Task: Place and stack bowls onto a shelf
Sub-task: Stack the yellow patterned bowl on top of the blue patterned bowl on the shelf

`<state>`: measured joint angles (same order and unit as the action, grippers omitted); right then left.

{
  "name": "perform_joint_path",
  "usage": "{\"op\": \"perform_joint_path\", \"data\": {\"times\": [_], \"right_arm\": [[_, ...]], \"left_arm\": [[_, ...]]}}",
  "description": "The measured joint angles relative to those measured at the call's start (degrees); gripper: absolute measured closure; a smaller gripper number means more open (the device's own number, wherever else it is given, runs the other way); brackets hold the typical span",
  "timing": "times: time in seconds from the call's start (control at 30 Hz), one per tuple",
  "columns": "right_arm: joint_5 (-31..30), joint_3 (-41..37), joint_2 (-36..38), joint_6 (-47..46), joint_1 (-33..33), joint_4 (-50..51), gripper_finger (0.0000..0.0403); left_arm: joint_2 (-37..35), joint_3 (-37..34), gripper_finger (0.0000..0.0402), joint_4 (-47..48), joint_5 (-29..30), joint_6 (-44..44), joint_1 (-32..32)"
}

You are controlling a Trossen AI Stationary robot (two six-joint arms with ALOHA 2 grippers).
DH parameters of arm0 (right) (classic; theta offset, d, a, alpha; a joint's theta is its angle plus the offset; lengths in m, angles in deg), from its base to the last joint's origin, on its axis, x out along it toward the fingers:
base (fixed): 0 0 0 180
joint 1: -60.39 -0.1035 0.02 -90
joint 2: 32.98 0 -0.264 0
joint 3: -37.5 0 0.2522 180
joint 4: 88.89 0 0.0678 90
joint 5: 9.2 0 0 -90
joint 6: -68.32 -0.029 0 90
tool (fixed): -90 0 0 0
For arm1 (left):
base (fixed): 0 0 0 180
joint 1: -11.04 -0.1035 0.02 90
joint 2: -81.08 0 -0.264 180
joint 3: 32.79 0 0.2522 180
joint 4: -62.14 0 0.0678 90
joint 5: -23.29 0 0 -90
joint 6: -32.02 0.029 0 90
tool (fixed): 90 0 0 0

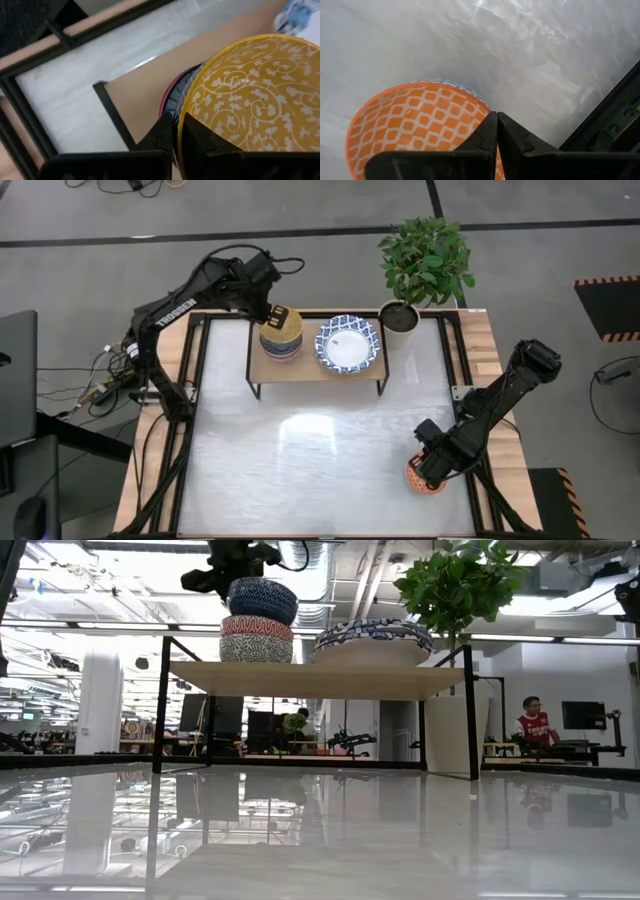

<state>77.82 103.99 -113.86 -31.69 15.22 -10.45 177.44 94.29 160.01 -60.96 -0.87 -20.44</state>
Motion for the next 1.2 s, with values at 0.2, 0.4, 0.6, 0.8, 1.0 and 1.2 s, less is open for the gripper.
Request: {"op": "perform_joint_path", "data": {"times": [0.2,0.4,0.6,0.8,1.0,1.2], "right_arm": [[0.0,0.0,0.0,0.0,-0.1,0.0,0.0369],[0.0,0.0,0.0,0.0,-0.1,0.0,0.0369],[0.0,0.0,0.0,0.0,-0.1,0.0,0.0369],[0.0,0.0,0.0,0.0,-0.1,0.0,0.0369],[0.0,0.0,0.0,0.2,-0.1,0.0,0.0369],[0.1,0.0,0.0,0.2,-0.1,0.0,0.0369]], "left_arm": [[-0.5,-3.7,0.0401,-0.9,-1.4,0.2,-0.4],[-0.9,-4.8,0.0401,-2.8,-1.5,0.5,-1.0],[-0.8,-6.9,0.0401,-3.8,-2.1,0.8,-1.0],[-0.8,-7.4,0.0388,-4.5,-1.8,0.6,-1.0],[-0.8,-7.4,0.0353,-4.1,-0.2,-0.9,-0.9],[-1.0,-7.4,0.0333,-3.9,0.7,-2.9,-0.8]]}}
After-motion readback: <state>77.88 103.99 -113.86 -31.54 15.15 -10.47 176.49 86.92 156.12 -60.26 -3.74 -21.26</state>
